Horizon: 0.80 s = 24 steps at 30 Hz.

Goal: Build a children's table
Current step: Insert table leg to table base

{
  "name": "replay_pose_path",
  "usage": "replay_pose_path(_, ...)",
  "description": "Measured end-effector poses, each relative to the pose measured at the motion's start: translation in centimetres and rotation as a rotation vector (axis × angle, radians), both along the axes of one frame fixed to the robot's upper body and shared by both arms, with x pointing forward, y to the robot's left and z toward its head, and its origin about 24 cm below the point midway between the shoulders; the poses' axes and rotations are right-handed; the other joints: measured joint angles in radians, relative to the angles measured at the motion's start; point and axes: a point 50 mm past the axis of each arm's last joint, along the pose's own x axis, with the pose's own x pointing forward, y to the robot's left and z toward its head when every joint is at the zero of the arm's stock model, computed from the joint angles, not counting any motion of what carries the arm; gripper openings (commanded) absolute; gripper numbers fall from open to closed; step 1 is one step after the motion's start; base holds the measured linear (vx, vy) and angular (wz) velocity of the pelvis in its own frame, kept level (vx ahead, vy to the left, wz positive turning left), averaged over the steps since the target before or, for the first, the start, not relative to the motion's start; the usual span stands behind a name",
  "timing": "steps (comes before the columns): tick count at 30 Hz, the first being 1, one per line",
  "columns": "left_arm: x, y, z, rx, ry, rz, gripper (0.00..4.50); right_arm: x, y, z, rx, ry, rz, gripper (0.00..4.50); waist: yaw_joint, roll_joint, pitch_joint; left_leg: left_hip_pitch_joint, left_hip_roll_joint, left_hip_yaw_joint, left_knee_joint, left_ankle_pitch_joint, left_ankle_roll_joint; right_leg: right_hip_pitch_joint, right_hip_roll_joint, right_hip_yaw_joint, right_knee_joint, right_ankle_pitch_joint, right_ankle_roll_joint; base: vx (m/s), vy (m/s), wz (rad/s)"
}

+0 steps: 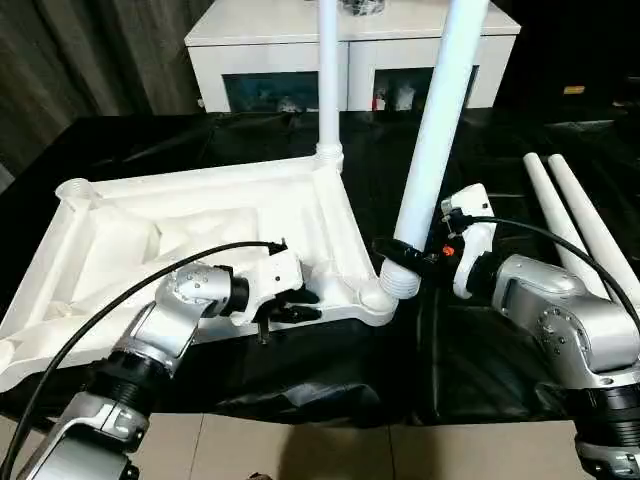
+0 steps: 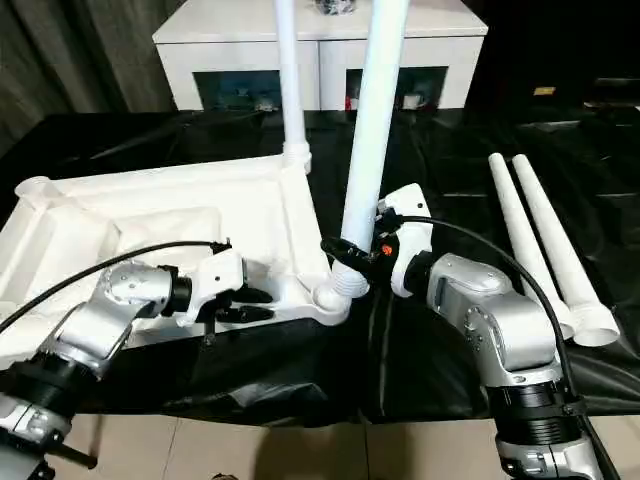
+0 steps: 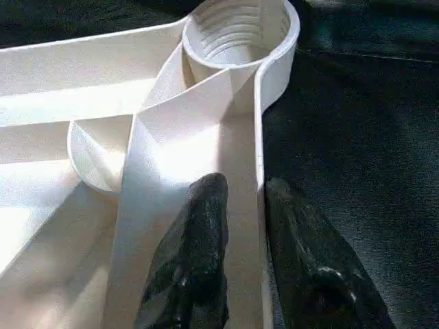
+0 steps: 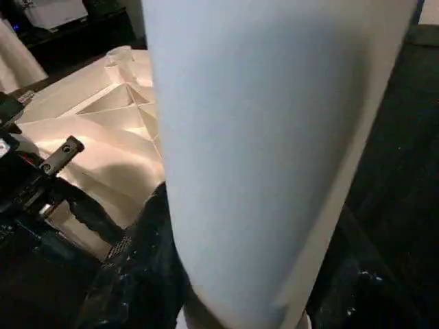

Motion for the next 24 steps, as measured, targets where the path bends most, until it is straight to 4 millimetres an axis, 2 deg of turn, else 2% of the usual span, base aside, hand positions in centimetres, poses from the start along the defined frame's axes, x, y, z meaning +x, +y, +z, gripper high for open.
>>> replay_pose_path(7,0.0,1.3,-0.6,0.071,0.057,0.013,1.1,0.0,0.0,0.0,0.0,-0.001,0.0,1.87,-0.006,0.001,0.0,0.0,0.0,0.0,0.0,0.001,-0.001,-0.001,0.0,0.0,0.002,0.0,0.0,0.0,0.0,0.0)
replay_pose_path(18,0.0,1.5,-1.0,0.045,0.068,0.041,0.07,0.1,0.9,-0.2,0.023,-0.004,0.017,1.87,-0.004,0.0,0.0,0.001,0.0,-0.001,0.001,0.003,-0.004,-0.001,0.0,0.0,0.006,0.0,0.0,0.0,0.0,0.0)
replay_pose_path(24,-0.1,1.4,-1.1,0.035,0.073,0.038,0.0,0.9,1.4,-0.8,0.035,0.004,0.007,1.87,-0.005,0.0,-0.001,0.001,0.0,-0.001,0.001,0.003,-0.004,-0.001,0.0,0.0,0.006,0.0,0.0,0.0,0.0,0.0)
